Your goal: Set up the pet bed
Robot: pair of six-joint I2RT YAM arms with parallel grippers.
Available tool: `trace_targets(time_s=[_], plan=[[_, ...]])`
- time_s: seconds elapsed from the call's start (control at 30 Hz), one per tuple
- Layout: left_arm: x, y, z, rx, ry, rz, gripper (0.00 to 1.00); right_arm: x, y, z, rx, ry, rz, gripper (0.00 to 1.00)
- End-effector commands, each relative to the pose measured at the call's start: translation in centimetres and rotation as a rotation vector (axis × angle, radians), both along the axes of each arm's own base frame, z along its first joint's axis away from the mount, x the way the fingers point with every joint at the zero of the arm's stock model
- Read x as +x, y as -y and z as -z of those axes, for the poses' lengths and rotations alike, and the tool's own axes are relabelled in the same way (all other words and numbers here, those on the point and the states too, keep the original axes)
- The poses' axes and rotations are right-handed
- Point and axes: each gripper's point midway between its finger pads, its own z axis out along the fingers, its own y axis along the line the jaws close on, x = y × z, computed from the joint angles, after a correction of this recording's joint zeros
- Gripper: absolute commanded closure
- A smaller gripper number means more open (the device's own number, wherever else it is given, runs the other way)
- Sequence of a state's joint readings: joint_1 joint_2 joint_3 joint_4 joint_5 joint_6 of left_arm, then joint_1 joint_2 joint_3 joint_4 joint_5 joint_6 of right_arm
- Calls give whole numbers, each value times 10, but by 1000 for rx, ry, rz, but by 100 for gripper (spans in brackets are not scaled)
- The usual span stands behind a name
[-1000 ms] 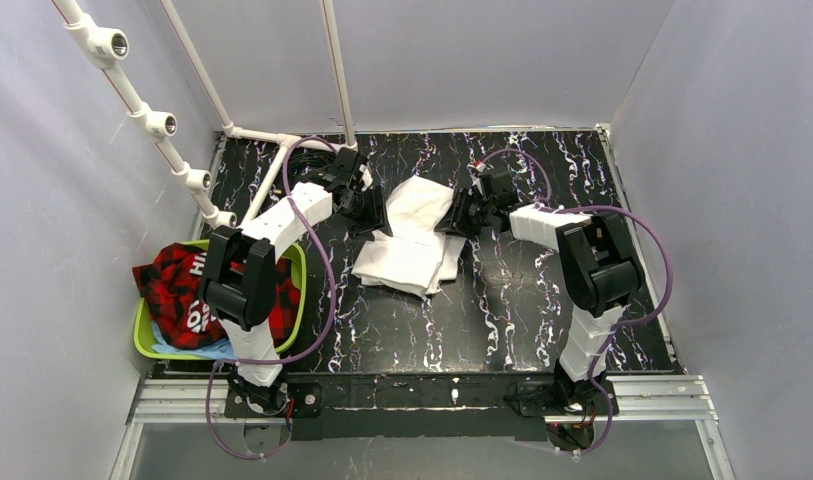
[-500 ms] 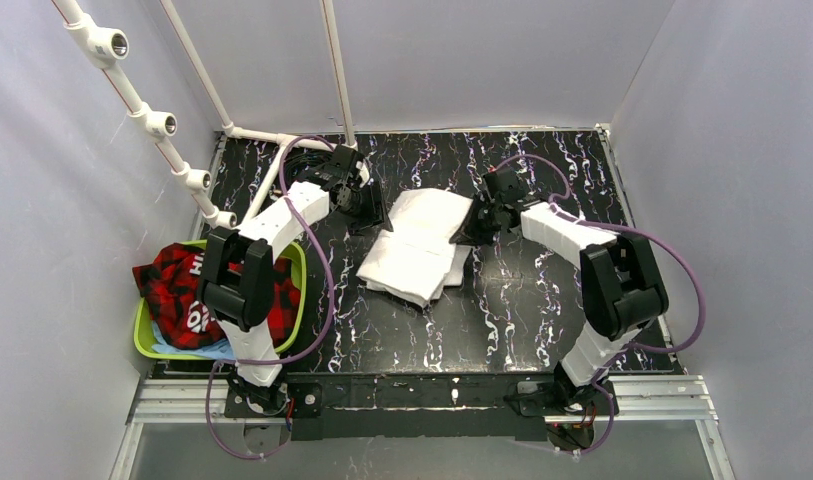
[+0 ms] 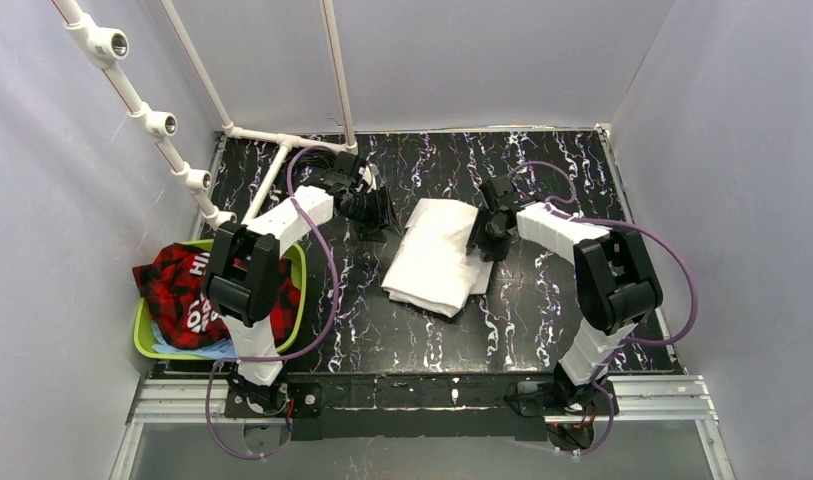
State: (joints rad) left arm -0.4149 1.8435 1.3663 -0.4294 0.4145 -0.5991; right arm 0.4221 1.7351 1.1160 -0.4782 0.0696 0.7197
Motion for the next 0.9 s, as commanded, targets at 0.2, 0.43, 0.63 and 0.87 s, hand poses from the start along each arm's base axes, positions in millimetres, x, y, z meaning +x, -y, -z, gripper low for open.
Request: trace_targets(time_s=[0.2, 0.43, 0.63, 0.87], plan=[[-40, 41, 12, -129, -58, 133, 54, 43, -24, -72, 96, 273, -135, 55], [-63, 49, 55, -28, -99, 192, 57, 91, -76, -45, 255, 379, -279, 66], [-92, 36, 92, 69, -157, 220, 59, 135, -35, -1, -51, 358, -155, 65], [-67, 47, 41, 36, -65, 251, 57, 174, -56, -75, -23, 538, -249, 53]])
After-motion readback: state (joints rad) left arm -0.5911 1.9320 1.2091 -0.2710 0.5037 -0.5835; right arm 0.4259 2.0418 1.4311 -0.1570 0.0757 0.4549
